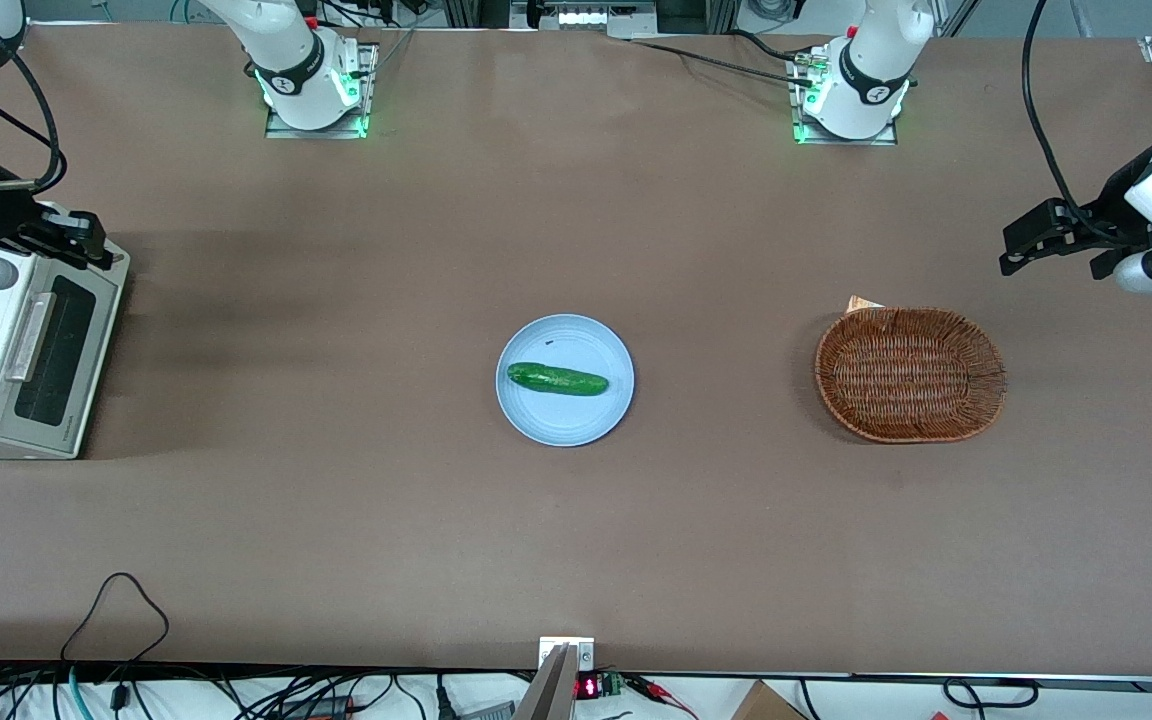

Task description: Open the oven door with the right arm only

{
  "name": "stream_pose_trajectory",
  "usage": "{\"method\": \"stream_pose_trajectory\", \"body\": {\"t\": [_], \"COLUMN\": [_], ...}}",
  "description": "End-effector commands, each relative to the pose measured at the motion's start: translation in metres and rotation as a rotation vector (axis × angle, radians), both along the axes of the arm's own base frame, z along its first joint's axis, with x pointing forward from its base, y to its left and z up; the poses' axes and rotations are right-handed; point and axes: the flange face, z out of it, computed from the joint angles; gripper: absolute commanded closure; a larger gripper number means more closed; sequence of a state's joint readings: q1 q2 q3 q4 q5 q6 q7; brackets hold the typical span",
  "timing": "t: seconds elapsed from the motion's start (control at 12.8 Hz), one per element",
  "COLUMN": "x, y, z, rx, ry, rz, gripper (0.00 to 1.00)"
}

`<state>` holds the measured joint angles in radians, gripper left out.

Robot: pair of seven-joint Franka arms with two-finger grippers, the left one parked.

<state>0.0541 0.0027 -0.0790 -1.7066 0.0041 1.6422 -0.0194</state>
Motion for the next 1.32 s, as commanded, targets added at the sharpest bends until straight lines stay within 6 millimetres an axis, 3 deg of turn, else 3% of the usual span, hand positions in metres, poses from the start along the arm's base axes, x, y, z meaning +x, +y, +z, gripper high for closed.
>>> {"method": "stream_pose_trajectory", "body": {"t": [0.0,0.31,0.54,0.86,1.25], "x": [-0.001,-0.008,-0.004,-0.002,0.027], "y": [0.0,0.005,0.016,0.002,-0.004], "z": [0.006,-0.002,-0.015,-0.056,-0.113], "rx": [0.003,-0.024,-0.192,-0.377,-0.675], "ry": [0.008,0.105,0.187,0.371,0.332], "rz": [0.018,0.023,0.093,0.087,0.105], "gripper": [1.0,1.0,0.99,0.98,0.97]}}
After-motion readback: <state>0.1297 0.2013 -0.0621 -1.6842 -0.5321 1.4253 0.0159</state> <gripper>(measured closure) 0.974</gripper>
